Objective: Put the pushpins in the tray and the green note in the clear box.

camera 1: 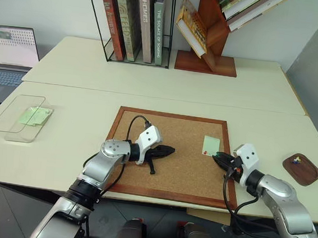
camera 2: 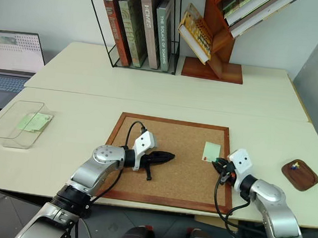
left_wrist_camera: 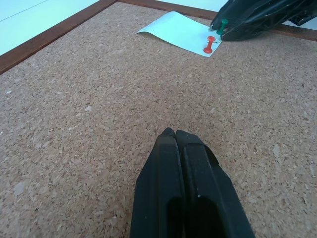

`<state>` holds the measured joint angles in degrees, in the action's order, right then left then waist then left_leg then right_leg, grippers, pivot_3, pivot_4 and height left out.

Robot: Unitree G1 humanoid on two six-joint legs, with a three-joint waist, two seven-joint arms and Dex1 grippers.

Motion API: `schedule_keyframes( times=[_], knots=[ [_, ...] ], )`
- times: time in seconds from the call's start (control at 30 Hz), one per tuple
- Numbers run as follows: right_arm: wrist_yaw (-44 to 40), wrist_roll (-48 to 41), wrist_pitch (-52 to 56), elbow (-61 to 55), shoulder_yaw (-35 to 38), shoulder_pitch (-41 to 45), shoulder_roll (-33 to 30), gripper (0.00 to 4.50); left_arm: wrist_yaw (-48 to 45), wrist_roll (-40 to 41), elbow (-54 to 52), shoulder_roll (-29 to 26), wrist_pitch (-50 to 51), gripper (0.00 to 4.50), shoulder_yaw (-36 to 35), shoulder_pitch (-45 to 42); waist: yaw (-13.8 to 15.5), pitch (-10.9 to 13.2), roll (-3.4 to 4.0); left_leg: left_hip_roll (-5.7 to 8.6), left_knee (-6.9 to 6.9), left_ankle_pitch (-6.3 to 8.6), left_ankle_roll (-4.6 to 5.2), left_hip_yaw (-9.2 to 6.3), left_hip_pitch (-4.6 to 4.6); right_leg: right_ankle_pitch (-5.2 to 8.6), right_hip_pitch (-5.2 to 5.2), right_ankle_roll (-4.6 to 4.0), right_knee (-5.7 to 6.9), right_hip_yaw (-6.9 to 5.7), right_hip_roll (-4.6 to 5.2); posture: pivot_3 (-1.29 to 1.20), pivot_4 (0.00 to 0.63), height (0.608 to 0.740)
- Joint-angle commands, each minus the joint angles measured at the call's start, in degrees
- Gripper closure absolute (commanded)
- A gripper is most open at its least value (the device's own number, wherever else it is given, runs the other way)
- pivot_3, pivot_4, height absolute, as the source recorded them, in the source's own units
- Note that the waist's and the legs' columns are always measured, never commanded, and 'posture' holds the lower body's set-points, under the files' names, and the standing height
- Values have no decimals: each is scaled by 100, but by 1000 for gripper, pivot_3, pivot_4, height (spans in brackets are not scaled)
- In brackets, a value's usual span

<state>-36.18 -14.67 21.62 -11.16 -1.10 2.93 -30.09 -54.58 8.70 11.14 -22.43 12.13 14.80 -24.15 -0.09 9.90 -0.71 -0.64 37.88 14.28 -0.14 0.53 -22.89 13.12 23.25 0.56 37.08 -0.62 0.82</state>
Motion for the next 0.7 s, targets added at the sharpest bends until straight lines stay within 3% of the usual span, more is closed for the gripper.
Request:
schedule_keyframes(
  times=[0.03, 0.7],
  knots=[
    [-42, -89, -123, -186, 209, -53, -20, 4382, -64, -125, 32, -75, 136, 4500, 131, 150, 0, 0, 0, 0, 0, 0, 0, 0, 0, 0, 0, 0, 0, 0, 0, 0, 150, 740],
    [21, -803, 24, -889, 691, -24, 230, 4472, -124, -190, 67, -115, 105, 4500, 206, 126, 0, 0, 0, -1, -2, 0, 0, -2, -1, 0, 1, 0, -1, -1, 0, 0, 150, 740]
  ],
)
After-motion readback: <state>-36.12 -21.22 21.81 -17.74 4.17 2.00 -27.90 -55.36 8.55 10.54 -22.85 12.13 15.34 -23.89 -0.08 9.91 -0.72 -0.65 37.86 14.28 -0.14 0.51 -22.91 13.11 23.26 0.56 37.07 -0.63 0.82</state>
